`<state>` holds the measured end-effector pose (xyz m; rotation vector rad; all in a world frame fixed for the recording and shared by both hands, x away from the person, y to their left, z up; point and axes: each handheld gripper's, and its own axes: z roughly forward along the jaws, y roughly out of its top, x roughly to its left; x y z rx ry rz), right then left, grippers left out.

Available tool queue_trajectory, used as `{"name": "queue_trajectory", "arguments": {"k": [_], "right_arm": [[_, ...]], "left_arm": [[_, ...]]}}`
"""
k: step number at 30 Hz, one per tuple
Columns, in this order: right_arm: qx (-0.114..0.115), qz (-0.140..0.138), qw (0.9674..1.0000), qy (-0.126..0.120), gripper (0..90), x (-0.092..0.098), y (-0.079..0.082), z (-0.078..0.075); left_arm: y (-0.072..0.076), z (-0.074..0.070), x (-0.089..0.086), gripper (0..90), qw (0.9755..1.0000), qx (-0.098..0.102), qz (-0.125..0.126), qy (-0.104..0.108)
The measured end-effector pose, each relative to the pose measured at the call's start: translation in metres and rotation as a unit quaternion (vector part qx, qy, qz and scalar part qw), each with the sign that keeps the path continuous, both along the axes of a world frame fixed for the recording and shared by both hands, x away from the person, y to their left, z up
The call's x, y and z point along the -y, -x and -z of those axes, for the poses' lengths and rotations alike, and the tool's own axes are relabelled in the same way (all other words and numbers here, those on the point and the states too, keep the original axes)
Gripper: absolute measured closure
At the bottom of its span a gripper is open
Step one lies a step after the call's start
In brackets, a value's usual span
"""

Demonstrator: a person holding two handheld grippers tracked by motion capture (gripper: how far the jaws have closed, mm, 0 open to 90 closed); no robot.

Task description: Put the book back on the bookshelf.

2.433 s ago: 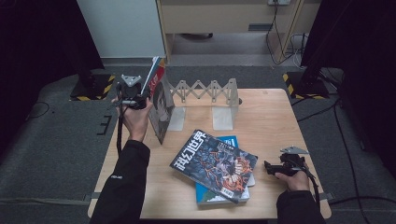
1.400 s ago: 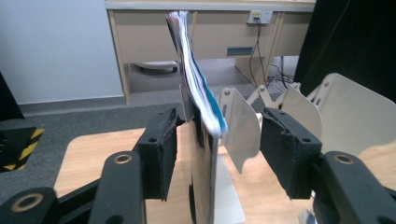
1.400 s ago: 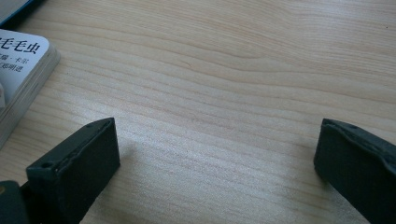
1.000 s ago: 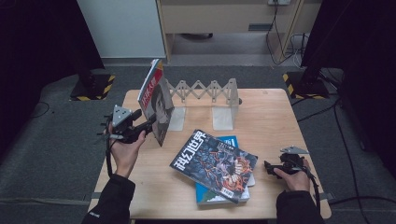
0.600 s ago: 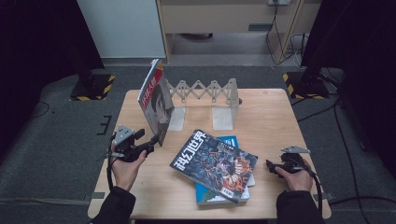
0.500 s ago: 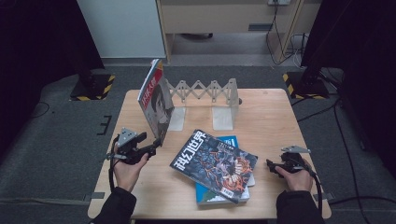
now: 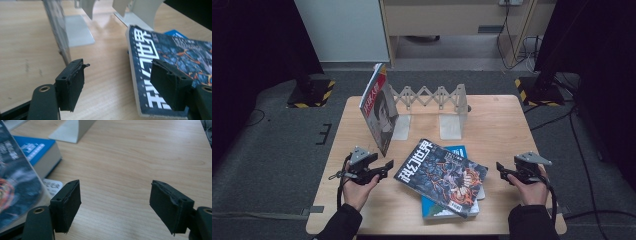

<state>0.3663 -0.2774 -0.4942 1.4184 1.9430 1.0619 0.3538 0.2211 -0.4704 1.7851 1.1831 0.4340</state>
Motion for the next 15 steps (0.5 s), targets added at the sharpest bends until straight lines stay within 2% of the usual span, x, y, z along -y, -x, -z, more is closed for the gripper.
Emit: {"name": "queue_trajectory", "arguments": {"k": [2,5,9,12,15], "right_arm": [[0.008,-0.006,0.9999,-0.01,25.6,-0.002,0.002,-0.005],[0.015,-0.012,0.9996,-0.019,25.7,-0.006,0.004,-0.009],[0.015,-0.029,0.9991,-0.027,25.8,-0.015,0.005,-0.014],[0.014,-0.043,0.9986,-0.028,25.7,-0.023,0.006,-0.016],[0.014,-0.056,0.9979,-0.028,25.6,-0.03,0.006,-0.016]], "left_arm": [[0.0,0.004,0.004,26.5,0.9999,-0.006,0.011,-0.006],[-0.001,0.008,0.007,26.2,0.9996,-0.017,0.023,0.003],[-0.003,0.014,0.01,26.2,0.9988,-0.032,0.036,-0.001],[-0.004,0.02,0.013,26.2,0.9978,-0.048,0.046,0.01],[-0.004,0.025,0.018,26.2,0.9968,-0.059,0.051,0.012]]}}
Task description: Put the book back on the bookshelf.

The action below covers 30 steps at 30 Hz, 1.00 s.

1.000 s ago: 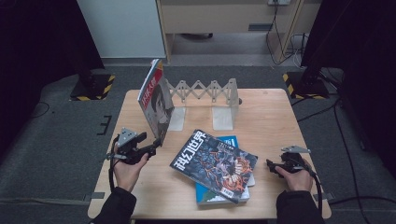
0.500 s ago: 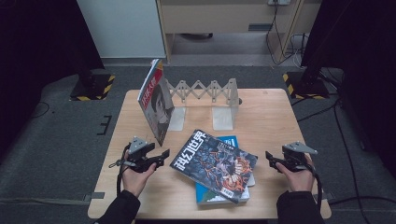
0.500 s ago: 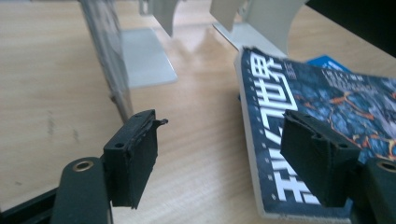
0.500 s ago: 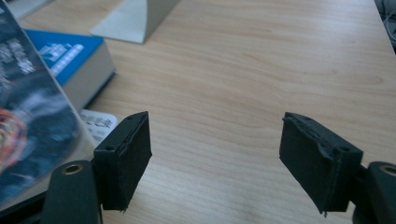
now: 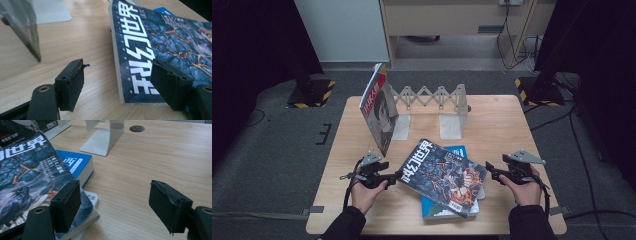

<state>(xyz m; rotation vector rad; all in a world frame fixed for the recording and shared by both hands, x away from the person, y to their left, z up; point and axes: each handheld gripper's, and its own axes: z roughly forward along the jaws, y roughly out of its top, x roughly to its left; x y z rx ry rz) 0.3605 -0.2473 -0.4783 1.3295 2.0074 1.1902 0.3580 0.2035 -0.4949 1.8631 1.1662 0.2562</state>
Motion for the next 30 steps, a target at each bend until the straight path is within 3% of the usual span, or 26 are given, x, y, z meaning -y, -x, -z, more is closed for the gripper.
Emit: {"name": "queue_trajectory", "arguments": {"k": [5,11,21,27,30], "right_arm": [[-0.008,-0.014,0.9999,-0.001,25.6,-0.009,0.0,0.004],[-0.017,-0.026,0.9995,-0.005,25.4,-0.016,-0.001,0.007],[-0.029,-0.045,0.9986,0.002,25.4,-0.029,-0.002,0.013],[-0.039,-0.051,0.9979,0.005,25.2,-0.031,-0.002,0.016],[-0.044,-0.052,0.9977,0.007,25.0,-0.033,-0.003,0.017]], "left_arm": [[-0.004,0.008,0.004,25.7,0.9998,-0.016,0.011,0.008],[-0.007,0.016,0.006,24.5,0.9983,-0.039,0.015,0.041],[-0.007,0.021,0.013,20.2,0.9959,-0.057,0.036,0.061],[-0.01,0.025,0.015,17.7,0.9937,-0.068,0.046,0.077],[-0.011,0.029,0.016,17.2,0.9906,-0.082,0.049,0.098]]}}
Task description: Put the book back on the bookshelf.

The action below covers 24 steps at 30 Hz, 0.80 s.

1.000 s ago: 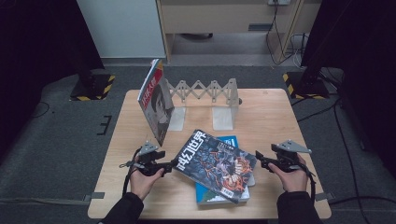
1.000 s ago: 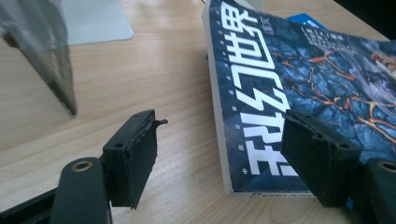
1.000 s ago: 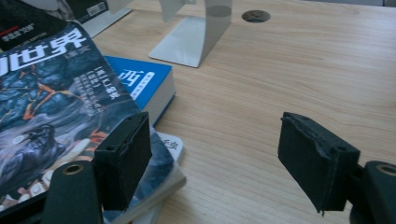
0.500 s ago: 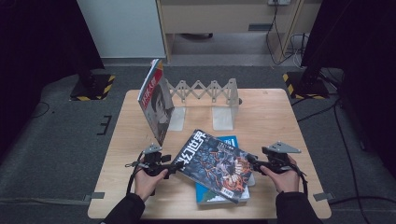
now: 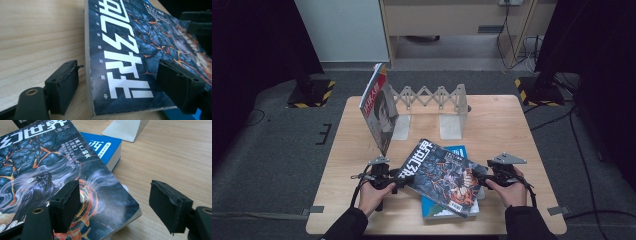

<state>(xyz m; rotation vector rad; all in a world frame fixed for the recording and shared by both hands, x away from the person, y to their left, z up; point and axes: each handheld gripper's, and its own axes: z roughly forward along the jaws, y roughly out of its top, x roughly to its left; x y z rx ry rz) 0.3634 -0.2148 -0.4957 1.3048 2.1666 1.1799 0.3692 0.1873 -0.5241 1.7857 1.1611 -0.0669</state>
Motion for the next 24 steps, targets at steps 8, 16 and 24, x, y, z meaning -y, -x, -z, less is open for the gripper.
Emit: {"name": "queue_trajectory", "arguments": {"k": [8,16,24], "right_arm": [[-0.005,-0.001,1.0,-0.002,24.1,-0.001,-0.001,0.002],[0.001,0.005,1.0,-0.002,24.3,0.0,-0.001,0.004],[0.002,0.005,1.0,-0.002,24.3,0.0,-0.001,0.004]], "left_arm": [[0.0,0.0,0.005,23.3,0.9995,-0.019,0.018,0.016],[0.005,-0.014,-0.003,38.5,0.999,-0.021,0.022,0.033],[0.004,-0.019,0.0,42.5,0.9978,-0.01,0.024,0.062]]}}
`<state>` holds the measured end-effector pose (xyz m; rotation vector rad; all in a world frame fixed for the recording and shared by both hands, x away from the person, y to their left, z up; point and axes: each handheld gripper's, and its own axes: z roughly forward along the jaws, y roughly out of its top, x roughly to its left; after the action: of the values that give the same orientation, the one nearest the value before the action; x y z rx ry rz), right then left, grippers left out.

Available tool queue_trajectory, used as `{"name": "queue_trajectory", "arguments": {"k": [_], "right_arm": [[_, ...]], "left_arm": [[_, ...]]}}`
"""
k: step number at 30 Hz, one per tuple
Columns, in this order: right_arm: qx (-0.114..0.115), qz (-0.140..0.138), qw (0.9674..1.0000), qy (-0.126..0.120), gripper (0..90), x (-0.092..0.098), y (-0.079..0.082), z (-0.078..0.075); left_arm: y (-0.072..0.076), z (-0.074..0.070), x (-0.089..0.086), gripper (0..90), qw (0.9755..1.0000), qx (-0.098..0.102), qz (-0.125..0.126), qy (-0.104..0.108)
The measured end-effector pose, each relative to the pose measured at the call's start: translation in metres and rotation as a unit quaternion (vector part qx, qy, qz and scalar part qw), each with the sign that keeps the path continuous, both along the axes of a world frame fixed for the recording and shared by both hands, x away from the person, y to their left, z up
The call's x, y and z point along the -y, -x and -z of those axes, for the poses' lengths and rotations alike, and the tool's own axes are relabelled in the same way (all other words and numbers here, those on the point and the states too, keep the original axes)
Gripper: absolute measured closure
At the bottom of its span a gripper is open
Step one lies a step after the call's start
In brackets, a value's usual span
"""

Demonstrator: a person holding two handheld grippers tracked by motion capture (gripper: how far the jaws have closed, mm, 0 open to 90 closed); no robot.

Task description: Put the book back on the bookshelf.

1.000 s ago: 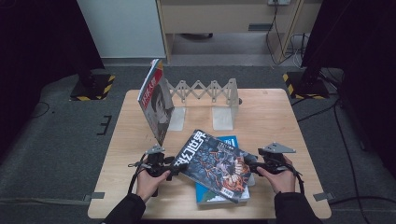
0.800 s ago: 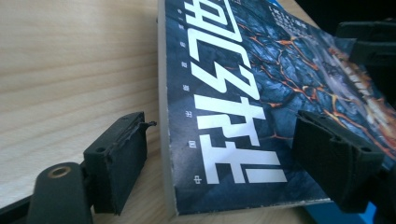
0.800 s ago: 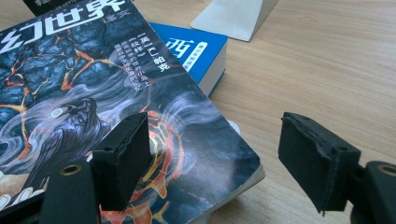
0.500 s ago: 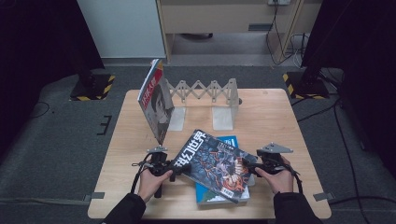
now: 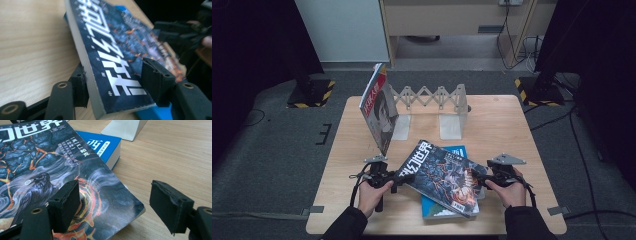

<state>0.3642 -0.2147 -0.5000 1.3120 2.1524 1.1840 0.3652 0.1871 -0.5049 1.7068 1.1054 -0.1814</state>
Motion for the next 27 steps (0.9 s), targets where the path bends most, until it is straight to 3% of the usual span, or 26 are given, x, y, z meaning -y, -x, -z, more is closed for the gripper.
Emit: {"name": "queue_trajectory", "arguments": {"k": [3,5,8,10,17,27], "right_arm": [[-0.001,0.003,1.0,-0.002,24.3,0.0,0.0,0.0],[0.0,0.003,1.0,-0.002,24.3,0.0,0.0,0.0],[0.003,0.001,1.0,0.001,24.4,0.001,0.0,0.0],[0.0,0.002,1.0,-0.002,24.3,0.001,0.0,0.0],[-0.001,0.002,1.0,-0.002,24.3,0.001,0.0,0.0],[0.005,0.012,0.9999,0.0,28.2,0.005,0.0,-0.004]], "left_arm": [[-0.002,0.001,0.009,44.4,0.9998,-0.004,0.02,0.0],[-0.004,0.001,0.014,41.1,0.9998,0.0,0.017,-0.012],[-0.008,0.0,0.013,44.0,0.9999,-0.012,0.011,0.002],[-0.01,0.001,0.014,44.4,0.9999,-0.014,0.007,-0.006],[-0.013,-0.002,0.01,55.3,0.9986,-0.049,-0.002,0.019],[-0.01,-0.02,0.011,66.4,0.9979,-0.051,-0.009,0.037]]}}
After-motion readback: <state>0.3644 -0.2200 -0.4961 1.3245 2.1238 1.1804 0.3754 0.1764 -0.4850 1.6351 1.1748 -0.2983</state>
